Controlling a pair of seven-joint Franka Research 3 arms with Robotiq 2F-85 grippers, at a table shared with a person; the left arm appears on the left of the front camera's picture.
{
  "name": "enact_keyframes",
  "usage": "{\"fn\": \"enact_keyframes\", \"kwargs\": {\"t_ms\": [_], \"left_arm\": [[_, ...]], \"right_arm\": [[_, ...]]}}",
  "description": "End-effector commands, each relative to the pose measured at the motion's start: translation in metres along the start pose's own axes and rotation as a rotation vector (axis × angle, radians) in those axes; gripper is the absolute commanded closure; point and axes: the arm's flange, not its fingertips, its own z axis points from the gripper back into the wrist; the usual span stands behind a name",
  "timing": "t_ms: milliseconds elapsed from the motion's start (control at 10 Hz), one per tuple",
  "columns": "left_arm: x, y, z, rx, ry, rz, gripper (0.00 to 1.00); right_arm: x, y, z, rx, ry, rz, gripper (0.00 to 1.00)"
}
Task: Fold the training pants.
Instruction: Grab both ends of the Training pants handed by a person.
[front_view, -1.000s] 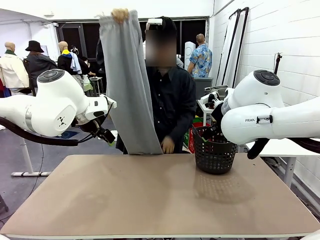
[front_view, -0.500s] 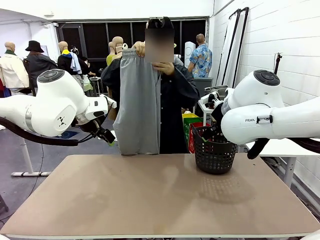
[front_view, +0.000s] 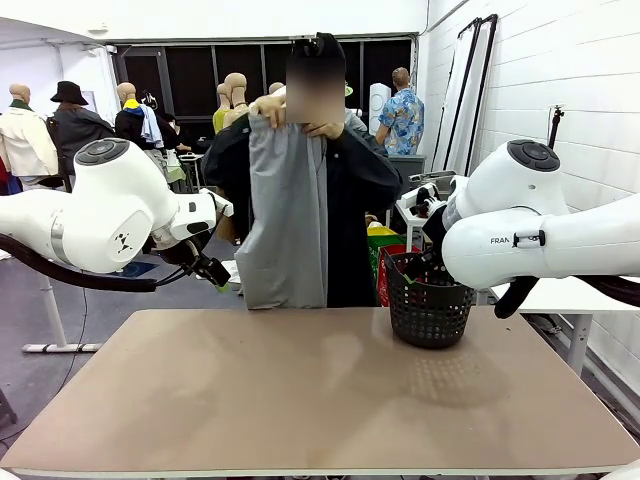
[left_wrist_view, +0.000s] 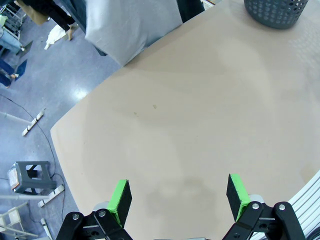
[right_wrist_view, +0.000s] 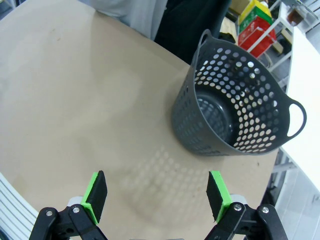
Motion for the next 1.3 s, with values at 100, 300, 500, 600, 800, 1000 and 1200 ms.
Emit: {"fn": "enact_keyframes", "kwargs": {"t_ms": [100, 300, 500, 600, 800, 1000, 1200], "left_arm": [[-0.0001, 0.0009, 0.0001, -0.003, -0.001, -0.006, 0.00], [-0.0001, 0.0009, 0.0001, -0.003, -0.001, -0.006, 0.00], [-0.0001, 0.0009, 0.0001, -0.003, -0.001, -0.006, 0.00], [-0.0001, 0.0009, 0.0001, -0.003, -0.001, -0.006, 0.00], [-0.0001, 0.0009, 0.0001, -0.003, -0.001, -0.006, 0.00], [-0.0001, 0.0009, 0.0001, -0.003, -0.001, -0.006, 0.00], [-0.0001, 0.0009, 0.0001, -0.003, -0.001, -0.006, 0.00]], "right_arm": [[-0.0008, 0.0002, -0.0009, -0.005, -0.005, 0.002, 0.00], [-0.0008, 0.0002, -0.0009, -0.005, -0.005, 0.002, 0.00], [-0.0008, 0.0002, -0.0009, -0.005, -0.005, 0.002, 0.00], [-0.0008, 0.0002, -0.0009, -0.005, -0.005, 0.002, 0.00], [-0.0008, 0.0002, -0.0009, -0.005, -0.005, 0.002, 0.00], [-0.0008, 0.0002, -0.0009, -0.005, -0.005, 0.002, 0.00], [-0.0008, 0.0002, -0.0009, -0.005, -0.005, 0.002, 0.00]]}}
